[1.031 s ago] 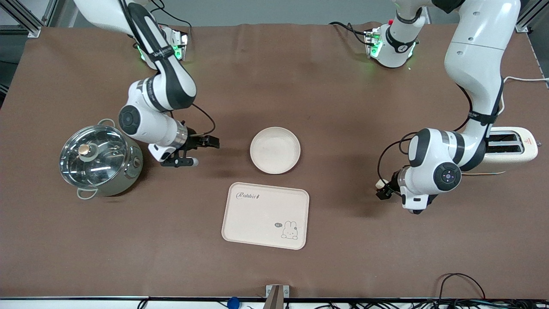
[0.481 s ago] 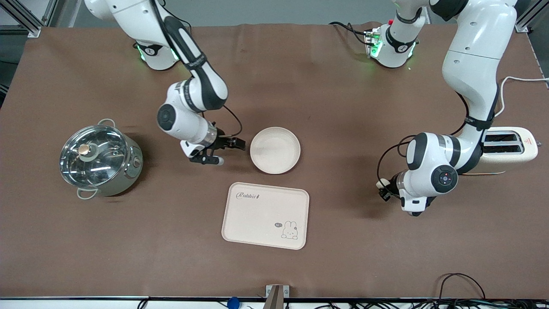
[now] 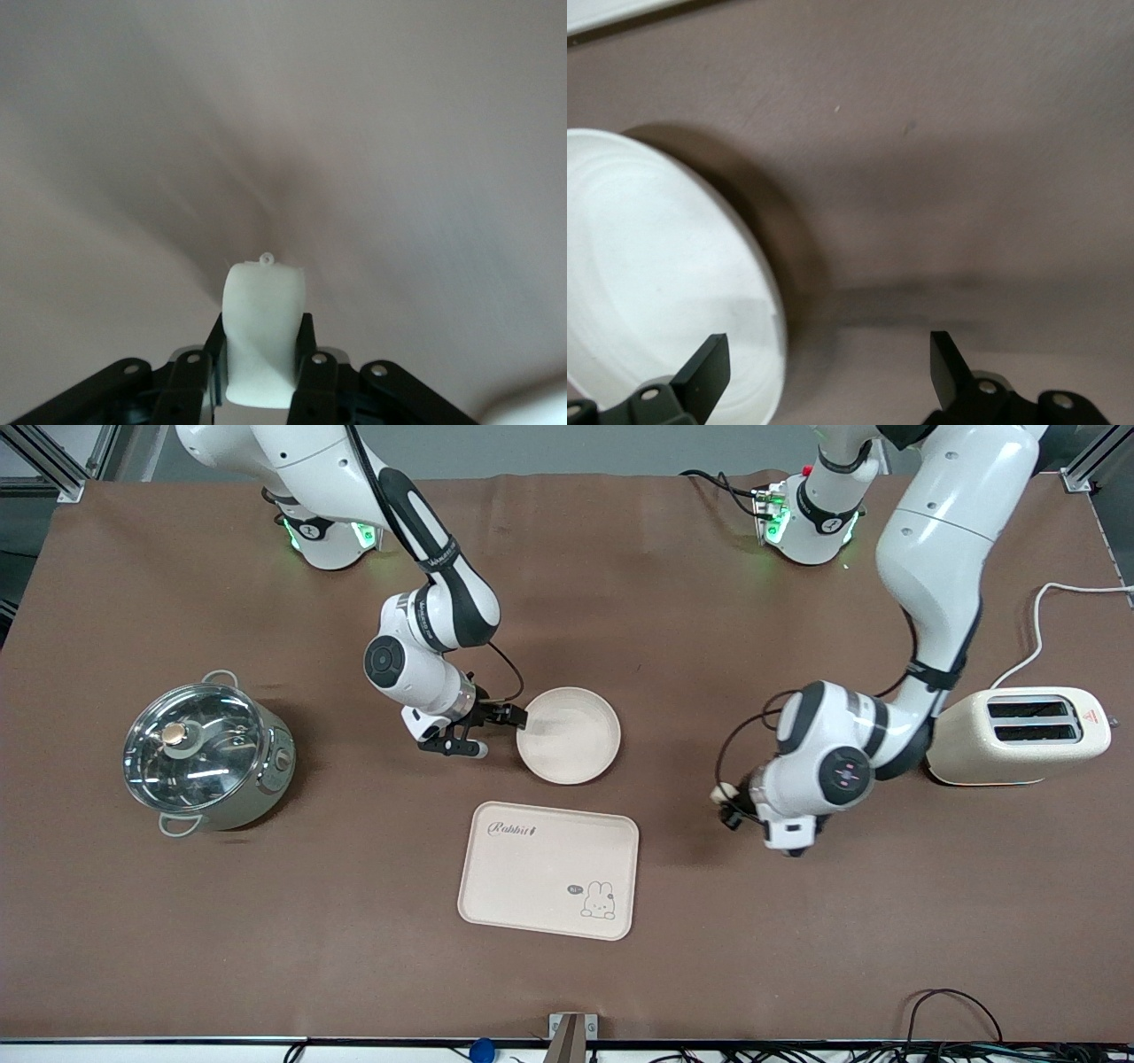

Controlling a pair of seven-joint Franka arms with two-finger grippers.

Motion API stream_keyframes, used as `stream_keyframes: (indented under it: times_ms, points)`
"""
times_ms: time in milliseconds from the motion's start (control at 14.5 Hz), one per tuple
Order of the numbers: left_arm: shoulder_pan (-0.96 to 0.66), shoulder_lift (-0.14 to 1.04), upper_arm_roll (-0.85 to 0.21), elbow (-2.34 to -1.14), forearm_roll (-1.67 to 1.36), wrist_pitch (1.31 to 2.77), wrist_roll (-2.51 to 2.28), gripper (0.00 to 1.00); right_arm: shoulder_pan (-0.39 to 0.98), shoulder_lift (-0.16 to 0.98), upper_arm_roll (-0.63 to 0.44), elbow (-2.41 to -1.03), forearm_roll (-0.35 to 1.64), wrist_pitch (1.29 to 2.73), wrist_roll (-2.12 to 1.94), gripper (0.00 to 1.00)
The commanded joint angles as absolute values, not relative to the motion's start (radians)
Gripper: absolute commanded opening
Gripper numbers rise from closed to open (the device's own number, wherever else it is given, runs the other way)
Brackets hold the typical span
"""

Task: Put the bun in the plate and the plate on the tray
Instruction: 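Carry the bun over the plate with the left gripper and lower it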

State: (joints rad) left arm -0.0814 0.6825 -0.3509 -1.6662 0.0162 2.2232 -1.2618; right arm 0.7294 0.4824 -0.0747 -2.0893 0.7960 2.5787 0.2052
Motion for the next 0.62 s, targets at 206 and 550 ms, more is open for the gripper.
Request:
stream_keyframes:
  times_ms: [206, 550]
  points:
    - [-0.25, 0.675, -0.413, -1.635, 0.034, 2.235, -1.512, 0.33, 0.756, 0.511, -0.084, -2.043, 0.854, 2.583, 0.207, 0.97]
    - [-0.395, 0.725, -0.413, -1.629, 0.029, 2.419, -1.66, 0.35, 0.77, 0.525, -0.084, -2.031, 0.854, 2.58, 0.206, 0.89]
